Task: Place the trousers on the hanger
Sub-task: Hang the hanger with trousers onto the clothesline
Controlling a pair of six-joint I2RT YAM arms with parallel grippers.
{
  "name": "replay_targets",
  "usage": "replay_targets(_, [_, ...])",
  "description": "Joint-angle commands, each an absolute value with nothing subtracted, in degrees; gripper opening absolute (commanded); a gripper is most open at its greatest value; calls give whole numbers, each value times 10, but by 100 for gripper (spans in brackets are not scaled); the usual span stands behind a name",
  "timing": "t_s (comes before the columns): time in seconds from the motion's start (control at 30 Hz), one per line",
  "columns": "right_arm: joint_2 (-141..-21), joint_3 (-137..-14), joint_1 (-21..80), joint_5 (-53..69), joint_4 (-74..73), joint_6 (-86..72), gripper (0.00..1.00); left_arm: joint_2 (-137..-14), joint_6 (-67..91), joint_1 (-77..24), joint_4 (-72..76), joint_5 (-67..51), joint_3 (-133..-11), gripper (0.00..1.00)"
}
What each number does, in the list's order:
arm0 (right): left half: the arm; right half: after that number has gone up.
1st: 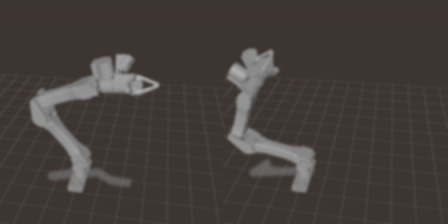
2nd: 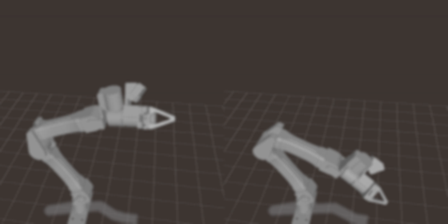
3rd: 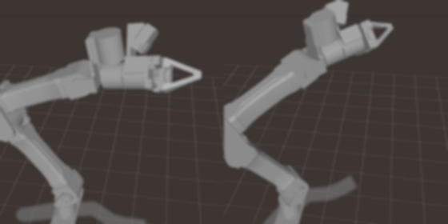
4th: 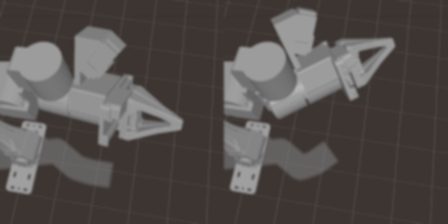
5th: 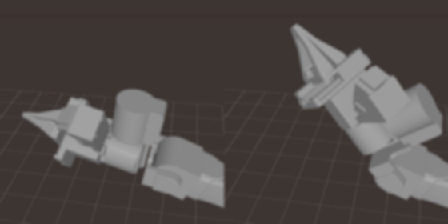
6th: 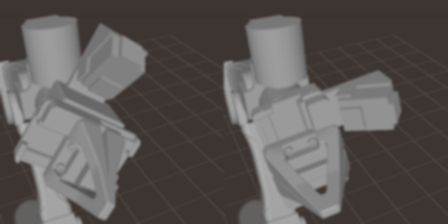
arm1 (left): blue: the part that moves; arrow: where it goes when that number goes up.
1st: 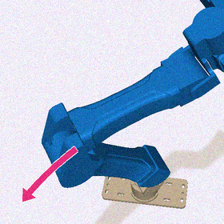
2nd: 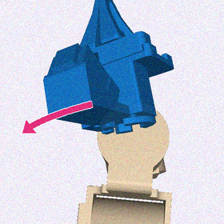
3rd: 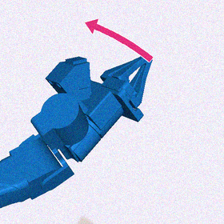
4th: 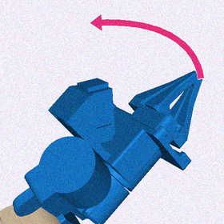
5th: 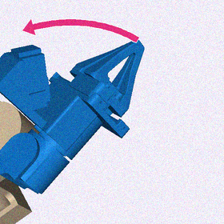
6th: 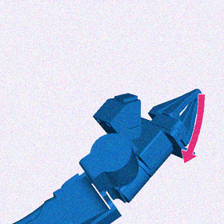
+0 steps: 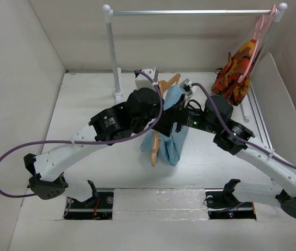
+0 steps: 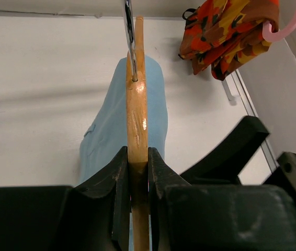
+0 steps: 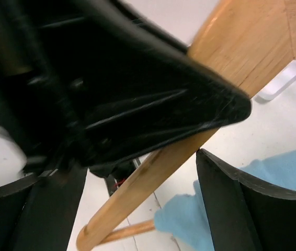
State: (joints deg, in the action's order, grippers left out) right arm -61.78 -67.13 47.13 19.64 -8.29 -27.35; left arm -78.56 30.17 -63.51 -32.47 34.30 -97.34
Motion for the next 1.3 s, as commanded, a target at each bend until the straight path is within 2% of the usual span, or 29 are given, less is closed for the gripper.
replay_targets(0.0, [-628, -664, 485, 175, -8, -308, 89, -759, 301, -633, -215, 358, -1003, 0])
replay_targets(0.13, [-633, -643, 497, 146, -5, -322, 85, -751, 300, -633, -204, 360, -991, 0])
replay_targets(0.17, [-633, -635, 497, 141, 12, -327, 77, -748, 300, -633, -202, 361, -991, 0])
replay_targets(0.23, [-627, -609, 497, 132, 38, -344, 72, -745, 299, -633, -194, 365, -991, 0])
replay_targets(0.27, [-625, -603, 497, 129, 46, -350, 58, -744, 297, -633, -192, 366, -991, 0])
replay_targets(0.33, [-621, -589, 497, 120, 67, -365, 49, -745, 300, -633, -187, 366, -990, 0])
replay_targets(0.37, [-619, -586, 497, 120, 75, -368, 39, -746, 299, -633, -185, 366, -989, 0])
replay_targets(0.57, [-622, -584, 497, 125, 117, -396, 16, -750, 294, -633, -171, 361, -984, 0])
replay_targets(0.8, [-610, -589, 497, 105, 153, -426, 0, -750, 287, -633, -157, 356, -991, 0])
replay_targets(0.83, [-608, -589, 492, 105, 156, -433, 0, -748, 284, -633, -155, 354, -991, 4])
replay_targets(0.87, [-607, -591, 492, 105, 159, -436, 0, -744, 280, -633, -152, 352, -991, 20])
replay_targets(0.93, [-607, -602, 469, 112, 159, -438, 0, -739, 278, -633, -143, 343, -989, 41])
replay_targets(0.97, [-609, -608, 463, 115, 160, -439, 0, -734, 276, -633, -141, 340, -989, 46])
replay_targets(1.07, [-617, -629, 436, 138, 162, -439, 0, -726, 276, -633, -136, 338, -991, 55])
replay_targets(1.27, [-632, -663, 392, 168, 166, -436, 0, -700, 267, -633, -131, 339, -991, 56])
